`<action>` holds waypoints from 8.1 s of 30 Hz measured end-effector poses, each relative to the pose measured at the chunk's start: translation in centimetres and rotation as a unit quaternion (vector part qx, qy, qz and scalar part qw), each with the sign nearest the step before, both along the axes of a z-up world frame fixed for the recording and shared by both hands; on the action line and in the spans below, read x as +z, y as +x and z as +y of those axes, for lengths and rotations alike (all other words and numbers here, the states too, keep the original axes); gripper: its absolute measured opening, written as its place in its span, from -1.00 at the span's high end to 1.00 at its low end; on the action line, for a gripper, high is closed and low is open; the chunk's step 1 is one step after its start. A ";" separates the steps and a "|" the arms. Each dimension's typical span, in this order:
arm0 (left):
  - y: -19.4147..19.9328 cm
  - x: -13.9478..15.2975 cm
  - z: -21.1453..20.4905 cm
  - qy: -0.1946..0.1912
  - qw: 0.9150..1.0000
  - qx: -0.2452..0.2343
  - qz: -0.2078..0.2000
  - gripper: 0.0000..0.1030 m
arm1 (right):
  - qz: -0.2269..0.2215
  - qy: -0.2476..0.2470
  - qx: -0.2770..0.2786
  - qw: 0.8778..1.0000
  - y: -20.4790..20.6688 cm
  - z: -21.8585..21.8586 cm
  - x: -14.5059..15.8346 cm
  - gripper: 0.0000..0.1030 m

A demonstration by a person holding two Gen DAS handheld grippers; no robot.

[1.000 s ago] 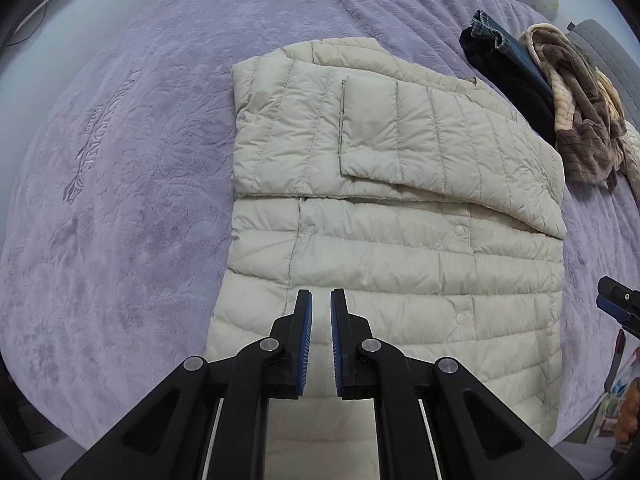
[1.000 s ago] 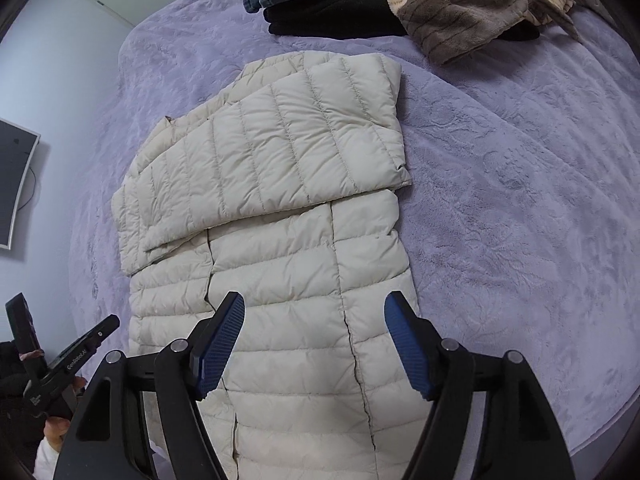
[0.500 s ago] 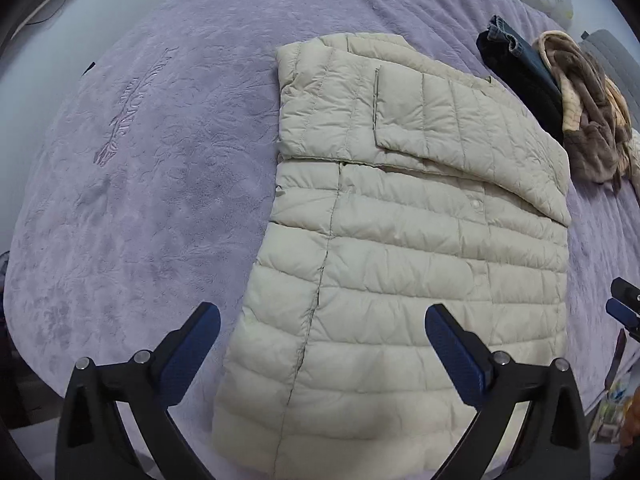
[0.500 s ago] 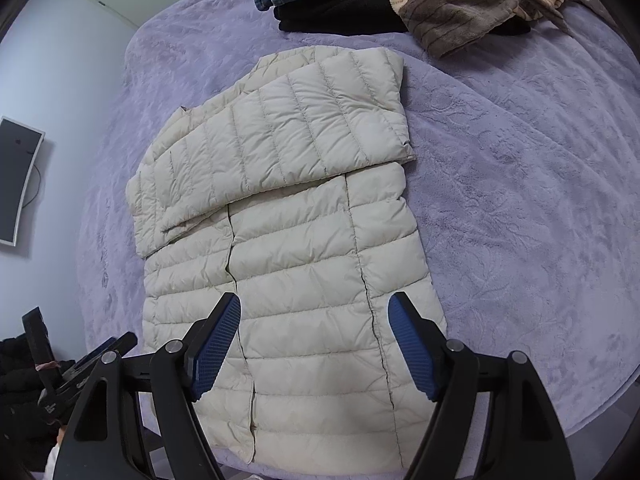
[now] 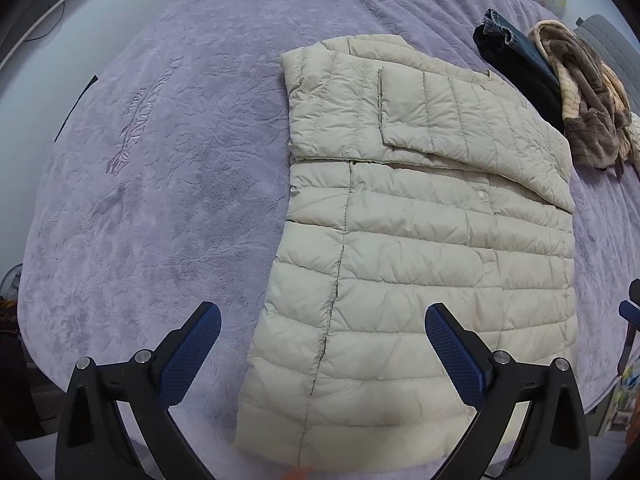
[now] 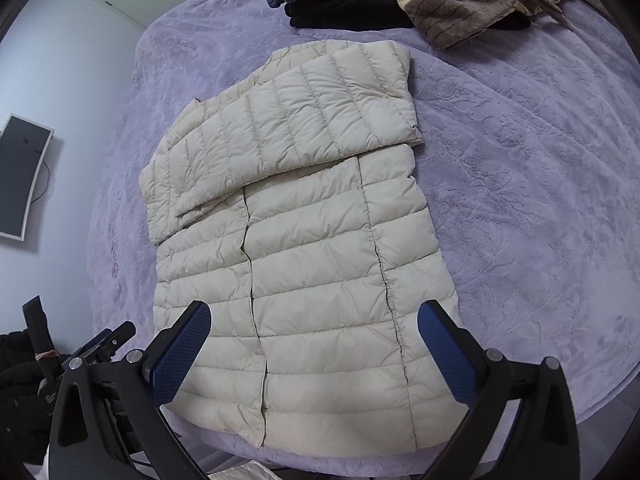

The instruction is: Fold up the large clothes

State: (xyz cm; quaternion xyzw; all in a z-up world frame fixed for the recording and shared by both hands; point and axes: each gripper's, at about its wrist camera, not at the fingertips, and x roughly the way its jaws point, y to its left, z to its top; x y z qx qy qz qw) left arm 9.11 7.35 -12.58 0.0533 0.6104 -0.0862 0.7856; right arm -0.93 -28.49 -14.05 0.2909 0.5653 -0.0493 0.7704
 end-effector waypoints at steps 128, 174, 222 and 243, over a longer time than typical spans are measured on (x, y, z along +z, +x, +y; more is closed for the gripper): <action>25.0 -0.7 -3.5 -0.105 0.990 0.011 -0.090 -1.00 | -0.114 0.191 -0.092 0.971 24.5 -14.1 -7.3 0.22; 27.7 -6.2 -4.7 -0.085 0.993 0.051 -0.070 -1.00 | -0.081 0.060 -0.063 0.993 23.9 -14.3 -8.5 0.56; 13.5 -9.6 1.7 -0.299 0.938 0.174 0.013 0.41 | -0.113 0.375 -0.213 0.895 6.8 -6.6 -15.3 0.59; 4.8 -7.9 4.4 -0.182 0.974 0.124 0.044 0.00 | -0.045 0.339 -0.200 0.918 5.1 -6.3 -13.4 0.39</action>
